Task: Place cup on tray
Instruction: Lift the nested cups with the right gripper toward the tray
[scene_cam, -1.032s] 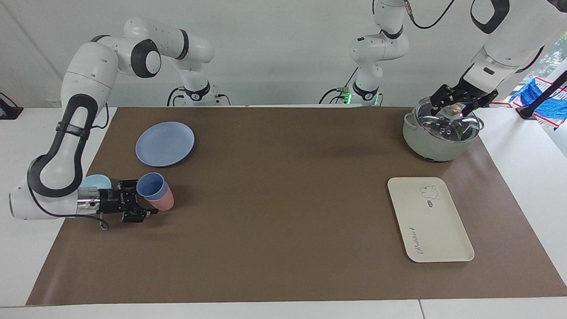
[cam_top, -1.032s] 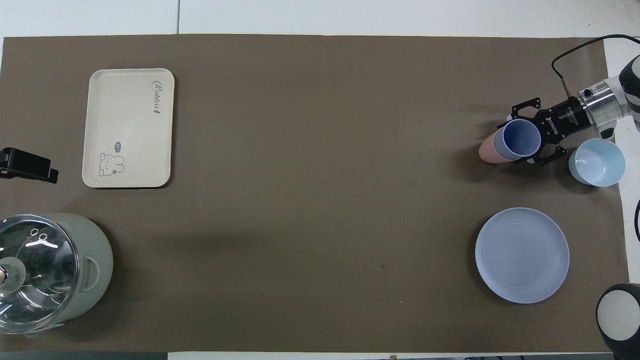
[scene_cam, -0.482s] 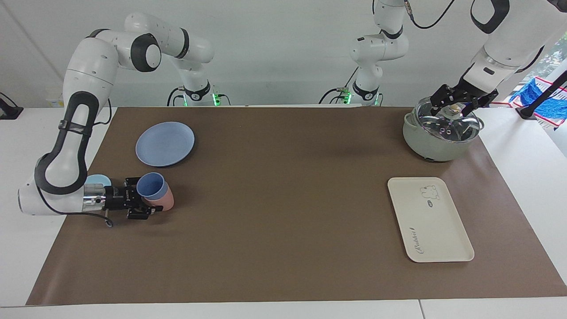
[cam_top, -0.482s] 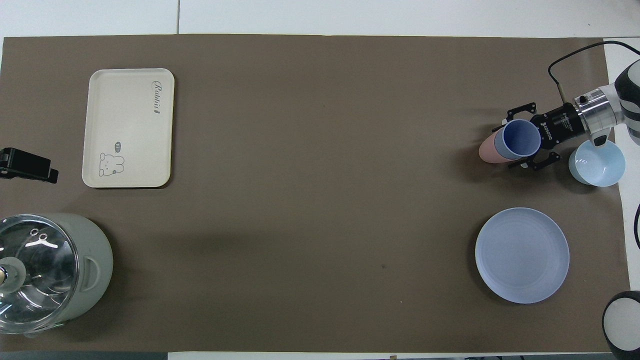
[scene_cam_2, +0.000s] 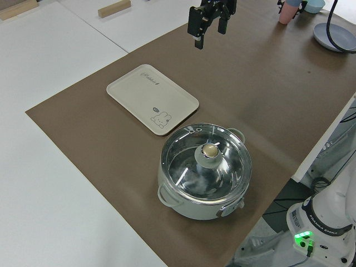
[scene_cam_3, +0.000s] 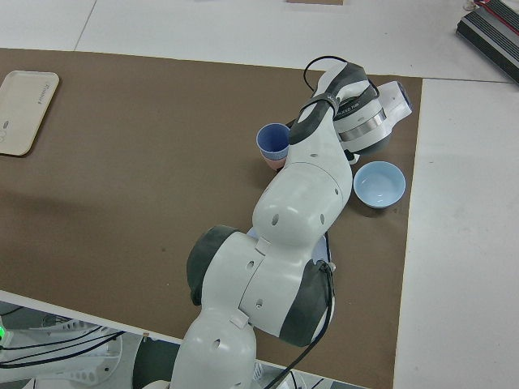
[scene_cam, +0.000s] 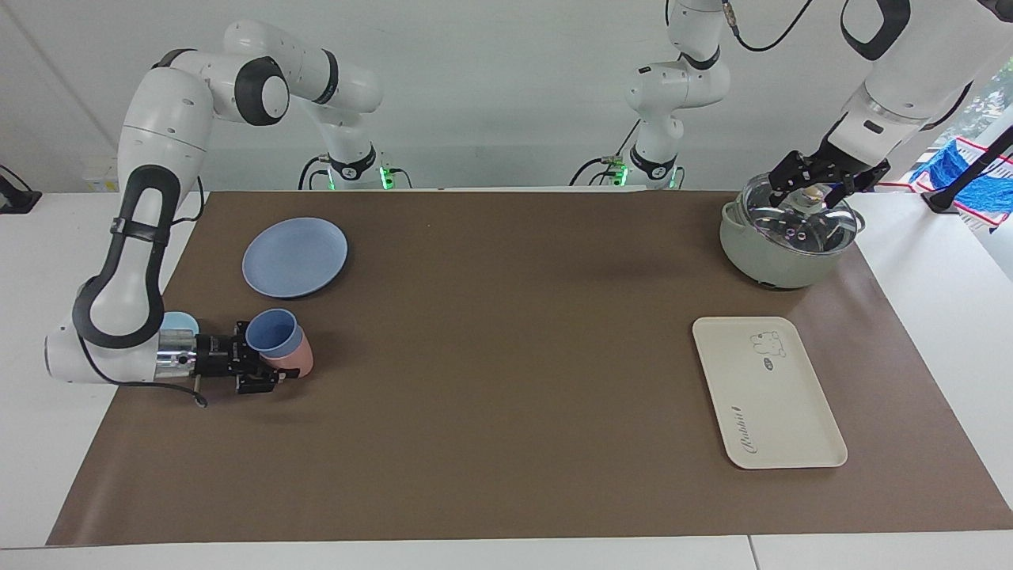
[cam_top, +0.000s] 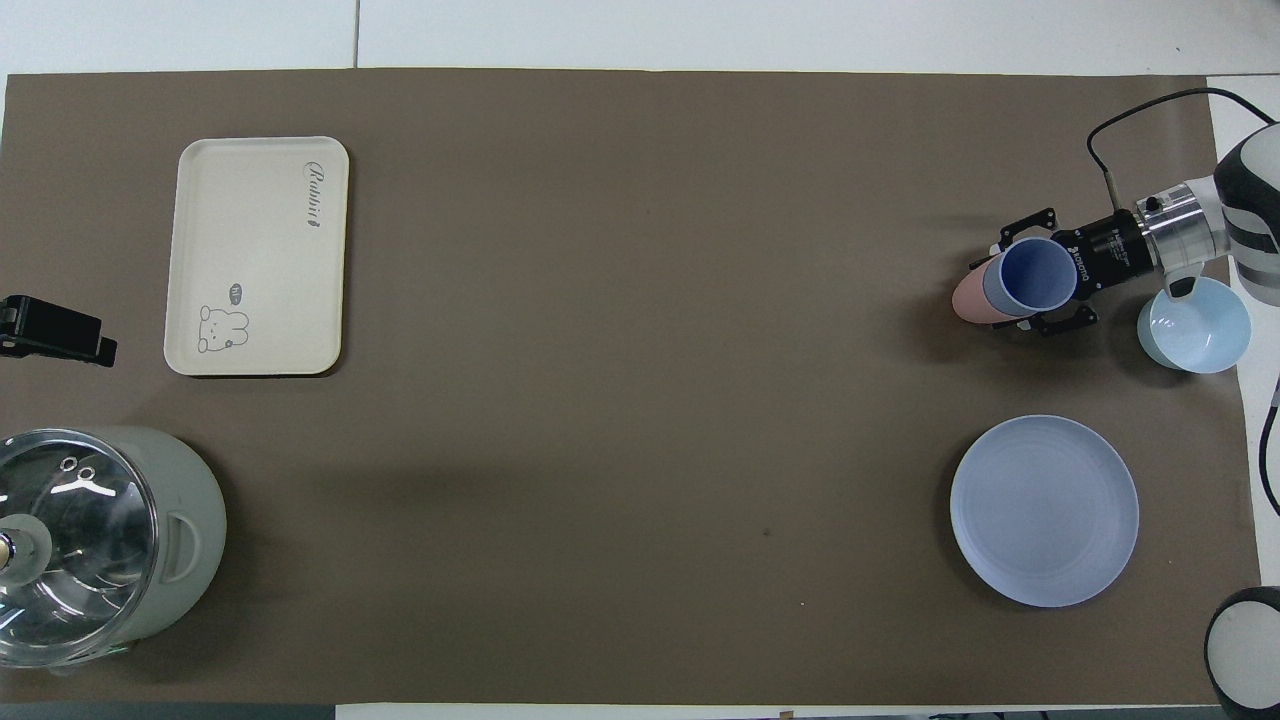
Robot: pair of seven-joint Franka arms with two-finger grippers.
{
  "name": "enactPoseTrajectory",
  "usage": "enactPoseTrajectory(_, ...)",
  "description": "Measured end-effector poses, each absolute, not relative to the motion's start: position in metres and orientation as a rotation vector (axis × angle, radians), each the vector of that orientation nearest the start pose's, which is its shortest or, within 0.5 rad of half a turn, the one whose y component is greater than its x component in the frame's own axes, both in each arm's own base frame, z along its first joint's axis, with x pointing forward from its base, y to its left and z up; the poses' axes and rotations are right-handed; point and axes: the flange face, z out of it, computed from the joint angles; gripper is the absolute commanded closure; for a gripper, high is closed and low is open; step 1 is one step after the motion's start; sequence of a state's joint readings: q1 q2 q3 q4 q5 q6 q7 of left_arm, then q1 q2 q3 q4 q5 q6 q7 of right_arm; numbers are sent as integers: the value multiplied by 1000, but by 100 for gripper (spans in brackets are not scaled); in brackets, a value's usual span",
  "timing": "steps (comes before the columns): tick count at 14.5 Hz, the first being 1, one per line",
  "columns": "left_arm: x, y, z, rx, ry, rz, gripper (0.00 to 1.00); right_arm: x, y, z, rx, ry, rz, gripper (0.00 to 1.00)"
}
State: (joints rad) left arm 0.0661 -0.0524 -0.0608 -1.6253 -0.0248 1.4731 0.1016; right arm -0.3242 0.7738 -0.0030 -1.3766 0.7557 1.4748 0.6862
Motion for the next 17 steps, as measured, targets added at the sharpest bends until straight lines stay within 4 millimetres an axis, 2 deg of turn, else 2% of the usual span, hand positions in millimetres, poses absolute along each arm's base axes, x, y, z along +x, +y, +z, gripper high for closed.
enactPoseTrajectory(2,527,-1,619,-3161,154,156,0,661,-125,262,-1940,1339,957,100)
enactPoseTrajectory(4,527,-1,619,-3161,154,156,0,666,-110,284,-1960,1330,932,100)
enactPoseTrajectory(8,527,-1,619,-3161,154,156,0,669,-67,329,-1917,1392,935,100)
enactPoseTrajectory(10,527,-1,619,-3161,154,156,0,670,-34,345,-1866,1424,948,100)
enactPoseTrajectory(14,527,-1,619,-3161,154,156,0,657,34,354,-1767,1479,944,100)
enactPoseTrajectory(16,527,-1,619,-3161,154,156,0,653,80,371,-1737,1554,914,100)
enactPoseTrajectory(17,527,-1,619,-3161,154,156,0,651,113,382,-1731,1597,887,100)
